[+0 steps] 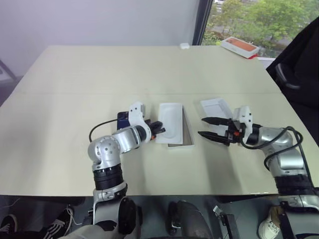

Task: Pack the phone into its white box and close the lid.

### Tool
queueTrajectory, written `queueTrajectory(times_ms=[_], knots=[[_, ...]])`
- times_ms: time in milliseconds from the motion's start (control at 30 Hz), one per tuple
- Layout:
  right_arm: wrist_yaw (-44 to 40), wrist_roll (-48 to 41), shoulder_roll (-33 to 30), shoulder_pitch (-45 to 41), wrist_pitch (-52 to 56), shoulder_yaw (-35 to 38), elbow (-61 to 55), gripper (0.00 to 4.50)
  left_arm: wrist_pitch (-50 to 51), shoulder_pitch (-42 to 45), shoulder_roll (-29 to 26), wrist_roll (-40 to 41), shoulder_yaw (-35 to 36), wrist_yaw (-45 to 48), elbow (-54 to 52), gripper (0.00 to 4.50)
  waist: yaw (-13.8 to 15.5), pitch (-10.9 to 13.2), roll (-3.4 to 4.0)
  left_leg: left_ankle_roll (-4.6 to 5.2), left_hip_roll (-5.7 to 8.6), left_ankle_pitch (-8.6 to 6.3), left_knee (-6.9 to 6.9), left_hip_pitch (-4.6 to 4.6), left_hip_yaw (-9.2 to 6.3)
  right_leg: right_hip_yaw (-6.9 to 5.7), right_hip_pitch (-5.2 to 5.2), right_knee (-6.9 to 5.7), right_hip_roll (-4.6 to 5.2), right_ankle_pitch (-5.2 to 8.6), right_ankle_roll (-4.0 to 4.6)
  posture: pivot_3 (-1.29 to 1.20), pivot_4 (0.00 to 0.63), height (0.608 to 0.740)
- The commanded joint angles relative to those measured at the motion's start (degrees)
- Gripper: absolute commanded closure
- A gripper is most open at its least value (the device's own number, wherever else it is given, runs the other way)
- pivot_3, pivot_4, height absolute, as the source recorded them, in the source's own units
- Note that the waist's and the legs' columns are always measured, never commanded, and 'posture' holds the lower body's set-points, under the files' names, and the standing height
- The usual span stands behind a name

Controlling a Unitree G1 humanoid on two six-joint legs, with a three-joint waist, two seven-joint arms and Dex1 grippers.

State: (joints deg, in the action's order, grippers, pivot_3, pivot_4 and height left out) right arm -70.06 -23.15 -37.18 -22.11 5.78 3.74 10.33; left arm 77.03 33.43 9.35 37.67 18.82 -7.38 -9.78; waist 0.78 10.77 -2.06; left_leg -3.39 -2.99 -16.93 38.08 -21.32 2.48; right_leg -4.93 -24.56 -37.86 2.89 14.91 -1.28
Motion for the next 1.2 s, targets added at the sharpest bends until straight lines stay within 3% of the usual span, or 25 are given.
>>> queueTrajectory(times_ms=[33,200,233,367,733,833,933,1033,1167,1200], knots=[[0.3,-0.1,0.0,-0.7,-1.0,0.5,-1.1,1.73,-0.1,0.4,1.5,0.0,-2.0,0.4,0.0,4.5,0.0,0.0,0.0,0.0,0.0,0.0,0.0,0.0,0.0,0.0,0.0,0.0,0.0,0.0,0.0,0.0,0.15,0.74],[0.6,0.4,0.5,-1.0,-1.3,0.2,-0.9,1.73,0.1,1.2,1.9,1.6,-1.4,1.5,-0.3,4.5,0.0,0.0,0.0,0.0,0.01,0.0,0.01,0.0,0.0,0.0,0.0,0.0,0.0,0.0,0.0,0.0,0.15,0.74],[0.7,0.5,0.6,-1.1,-1.4,0.0,-0.8,1.68,0.1,1.6,2.5,2.0,-0.8,1.3,-0.3,3.81,0.0,0.0,0.0,0.0,0.01,0.0,0.01,0.0,0.0,0.0,0.0,0.0,0.0,0.0,0.0,0.0,0.15,0.74],[1.0,0.8,1.0,-1.4,-1.8,-0.3,-0.6,1.68,-1.0,1.7,1.6,0.8,-2.6,1.4,-0.4,2.1,-0.1,0.0,0.0,0.0,0.0,0.0,0.01,0.0,0.0,0.0,0.0,0.0,0.0,0.0,0.0,0.0,0.15,0.74],[2.2,0.2,2.3,-2.2,-0.2,-0.3,-0.4,1.68,0.8,3.9,-4.1,4.5,-0.5,5.0,-5.3,2.1,-0.2,0.0,0.0,0.0,0.0,0.0,0.01,0.01,-0.02,-0.01,0.0,-0.01,-0.01,0.0,0.0,0.0,0.15,0.74],[3.6,-0.4,2.9,-2.7,3.3,-0.5,-2.2,1.68,0.1,2.9,-8.7,6.2,-0.9,9.3,-7.6,2.1,-0.2,0.0,0.01,-0.01,-0.02,0.01,0.0,0.02,-0.02,0.0,0.0,-0.03,-0.02,0.0,0.0,0.0,0.15,0.74],[8.1,0.6,4.8,-3.3,7.4,-2.4,-6.9,1.68,-6.3,-1.4,-17.8,5.6,-3.3,18.1,-11.5,2.1,-0.7,0.0,0.06,-0.02,-0.03,0.02,0.0,0.05,-0.01,0.01,0.0,-0.06,-0.02,-0.01,0.0,0.0,0.15,0.74],[13.8,3.0,7.2,-3.9,9.5,-3.9,-9.5,2.54,-13.6,-6.3,-26.2,4.2,-5.2,26.8,-13.3,2.02,-1.2,0.0,0.13,-0.38,-0.11,0.21,-0.03,0.07,-0.05,0.02,-0.01,-0.1,-0.09,0.0,0.01,0.0,0.15,0.74],[19.9,7.8,9.3,-4.5,12.1,-7.8,-11.4,4.44,-26.8,-14.4,-35.6,0.8,-5.9,39.7,-12.4,2.02,-1.4,0.0,0.14,-0.38,-0.07,0.21,-0.01,0.07,-0.02,0.02,-0.01,-0.11,-0.02,-0.01,0.02,0.0,0.15,0.74],[21.0,8.8,9.7,-4.6,12.3,-8.5,-11.6,4.44,-30.2,-16.1,-36.5,0.6,-5.4,42.3,-12.0,2.02,-1.4,0.0,0.14,-0.27,-0.06,0.15,-0.01,0.05,-0.01,0.01,-0.02,-0.1,0.0,0.0,0.02,0.0,0.15,0.74]])
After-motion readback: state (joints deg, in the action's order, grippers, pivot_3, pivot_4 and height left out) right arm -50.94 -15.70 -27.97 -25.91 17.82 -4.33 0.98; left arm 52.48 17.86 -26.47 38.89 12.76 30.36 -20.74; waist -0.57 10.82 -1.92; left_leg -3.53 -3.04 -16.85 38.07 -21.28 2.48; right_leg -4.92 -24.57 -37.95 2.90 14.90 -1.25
